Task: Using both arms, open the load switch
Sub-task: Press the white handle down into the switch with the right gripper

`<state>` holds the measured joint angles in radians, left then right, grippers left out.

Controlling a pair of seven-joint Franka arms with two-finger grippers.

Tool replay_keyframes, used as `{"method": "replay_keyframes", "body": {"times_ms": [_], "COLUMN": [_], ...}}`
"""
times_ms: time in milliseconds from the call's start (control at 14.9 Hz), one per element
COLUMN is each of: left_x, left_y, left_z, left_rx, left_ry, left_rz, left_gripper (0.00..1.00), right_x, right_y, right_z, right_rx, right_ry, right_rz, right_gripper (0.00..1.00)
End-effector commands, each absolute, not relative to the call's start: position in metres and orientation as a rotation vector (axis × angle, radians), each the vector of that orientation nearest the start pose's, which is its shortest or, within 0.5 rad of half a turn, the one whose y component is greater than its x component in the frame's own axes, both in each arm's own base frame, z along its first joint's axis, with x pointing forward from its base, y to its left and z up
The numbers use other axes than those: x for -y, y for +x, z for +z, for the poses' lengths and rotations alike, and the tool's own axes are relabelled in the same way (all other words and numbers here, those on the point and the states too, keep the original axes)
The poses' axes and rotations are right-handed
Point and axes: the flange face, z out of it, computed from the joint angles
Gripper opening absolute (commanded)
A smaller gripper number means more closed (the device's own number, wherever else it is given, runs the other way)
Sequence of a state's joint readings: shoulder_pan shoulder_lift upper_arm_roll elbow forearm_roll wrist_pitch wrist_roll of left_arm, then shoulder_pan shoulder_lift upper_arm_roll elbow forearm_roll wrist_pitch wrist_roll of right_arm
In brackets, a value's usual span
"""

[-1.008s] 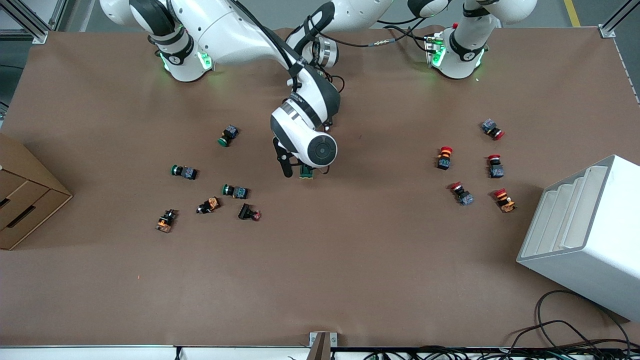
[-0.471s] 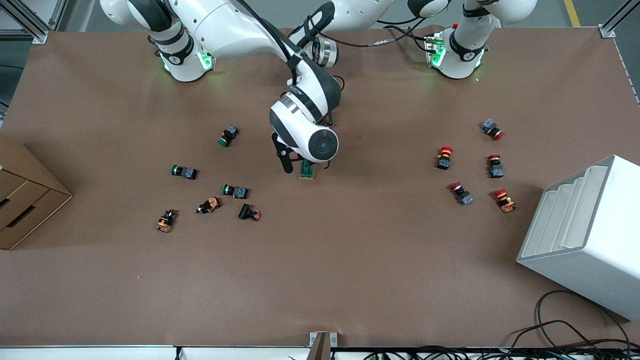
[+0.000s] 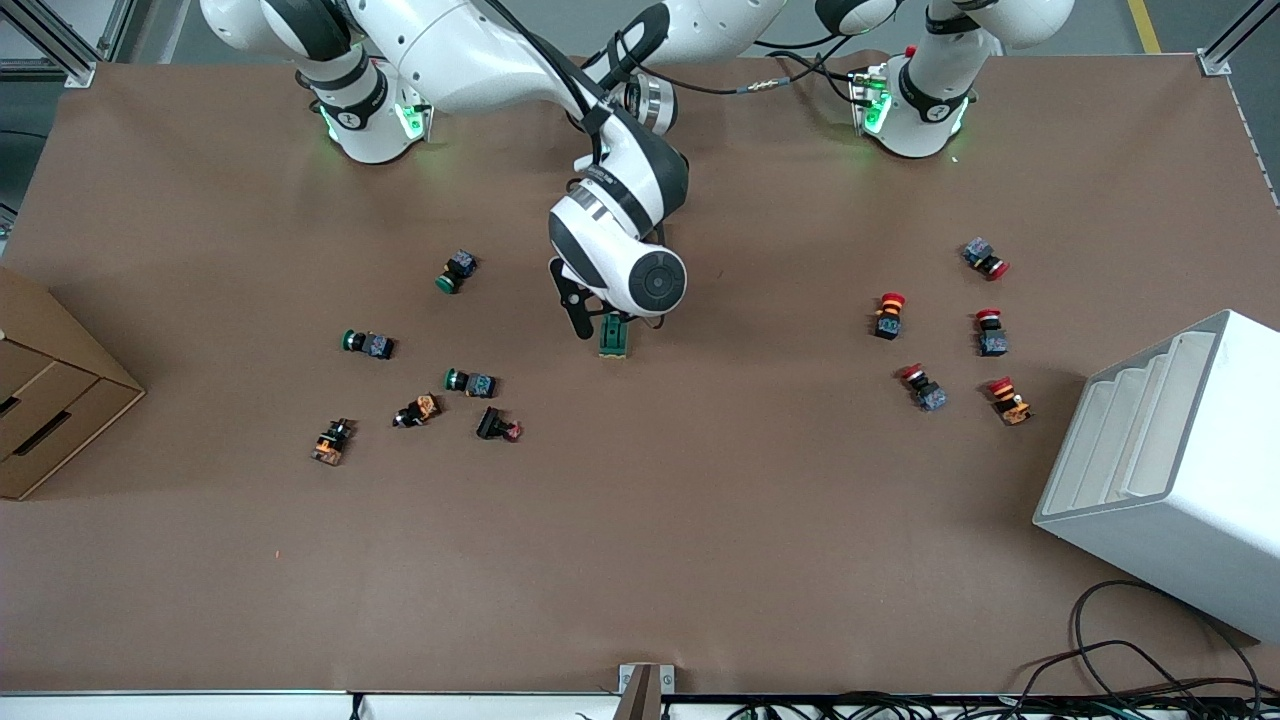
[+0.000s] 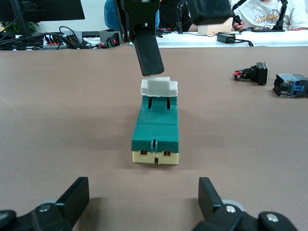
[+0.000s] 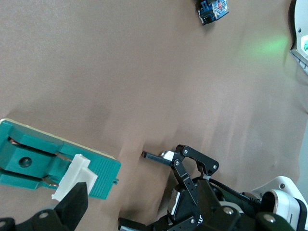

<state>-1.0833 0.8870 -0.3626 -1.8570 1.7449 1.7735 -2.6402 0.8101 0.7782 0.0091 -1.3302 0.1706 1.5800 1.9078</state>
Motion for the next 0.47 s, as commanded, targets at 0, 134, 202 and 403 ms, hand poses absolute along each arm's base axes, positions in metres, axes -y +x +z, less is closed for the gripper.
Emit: {"method": "replay_keyframes", "body": {"times_ms": [0,134,202,403], "left_x": [0.5577,0.5579,0.5571,0.5562], "left_y": [0.1459,0.1452,0.1449,0.1435], "left_z": [0.0418,0.042,0.0414,0.0407], "left_rx": [-0.047,-0.044,-0.045,-0.047], "left_ry": [-2.622,-2.622,-2.621,-2.622], "left_rz": [-1.735,-1.735,-1.734,-1.731], "left_gripper": [1.0,1.0,1.0,1.0], "right_x": [-0.5012,-0.5008,-0.5013,-0.5024], "right_y": [0.4468,0.4479,0.4472,0.447], "right_z": [0.2312,0.2312,0.2312,0.2257], "right_rx": [-1.905,-1.906,-1.903,-1.901], "right_ry": [-3.063,-3.059,-3.061,-3.058], "right_rz": [0.45,0.448,0.445,0.441], "right_gripper": [1.0,1.0,1.0,1.0]}}
